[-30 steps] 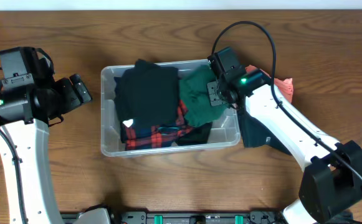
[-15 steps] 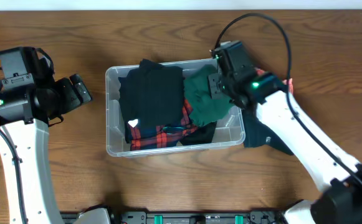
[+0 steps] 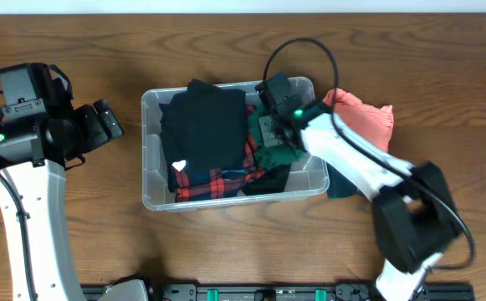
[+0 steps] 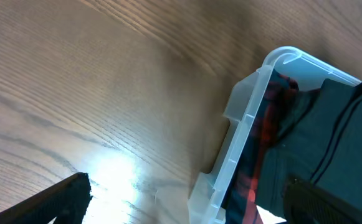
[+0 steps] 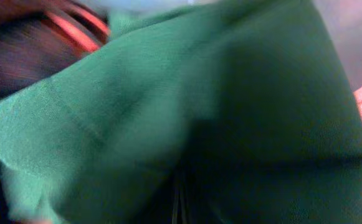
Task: Pack container
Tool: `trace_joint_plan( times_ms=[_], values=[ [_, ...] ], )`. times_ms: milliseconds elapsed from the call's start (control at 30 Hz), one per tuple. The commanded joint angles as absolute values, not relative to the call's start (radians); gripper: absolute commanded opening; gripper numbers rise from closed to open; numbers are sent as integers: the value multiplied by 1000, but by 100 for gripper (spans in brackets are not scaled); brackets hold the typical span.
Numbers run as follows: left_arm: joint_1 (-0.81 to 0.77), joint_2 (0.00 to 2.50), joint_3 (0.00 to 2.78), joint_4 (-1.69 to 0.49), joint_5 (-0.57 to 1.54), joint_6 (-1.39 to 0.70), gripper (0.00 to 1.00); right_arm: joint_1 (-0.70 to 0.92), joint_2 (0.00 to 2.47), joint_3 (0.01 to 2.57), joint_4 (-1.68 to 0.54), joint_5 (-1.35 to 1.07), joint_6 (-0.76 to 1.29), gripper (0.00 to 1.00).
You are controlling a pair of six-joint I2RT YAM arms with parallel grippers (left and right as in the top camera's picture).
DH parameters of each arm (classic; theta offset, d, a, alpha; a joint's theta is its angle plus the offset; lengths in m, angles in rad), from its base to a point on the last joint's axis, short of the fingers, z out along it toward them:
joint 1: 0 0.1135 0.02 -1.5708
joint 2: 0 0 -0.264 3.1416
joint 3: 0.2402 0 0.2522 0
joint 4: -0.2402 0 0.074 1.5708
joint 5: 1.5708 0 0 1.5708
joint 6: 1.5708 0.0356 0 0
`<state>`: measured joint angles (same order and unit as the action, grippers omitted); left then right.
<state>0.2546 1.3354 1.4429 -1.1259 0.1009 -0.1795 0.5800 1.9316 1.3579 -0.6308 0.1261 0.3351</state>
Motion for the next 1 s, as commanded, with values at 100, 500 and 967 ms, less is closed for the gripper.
trace_joint_plan(
  times_ms=[100,500,967],
  values=[
    [260,1340,1457,-1129,96,-167,98,604,1913,1378,-617,171,308,1],
    [260,1340,1457,-1129,96,-167,98,479,1542,1512,-718,132,265,73],
    [260,1340,1457,-1129,96,-167,98,-154,1650,1478,-861,-247,266,94]
  ],
)
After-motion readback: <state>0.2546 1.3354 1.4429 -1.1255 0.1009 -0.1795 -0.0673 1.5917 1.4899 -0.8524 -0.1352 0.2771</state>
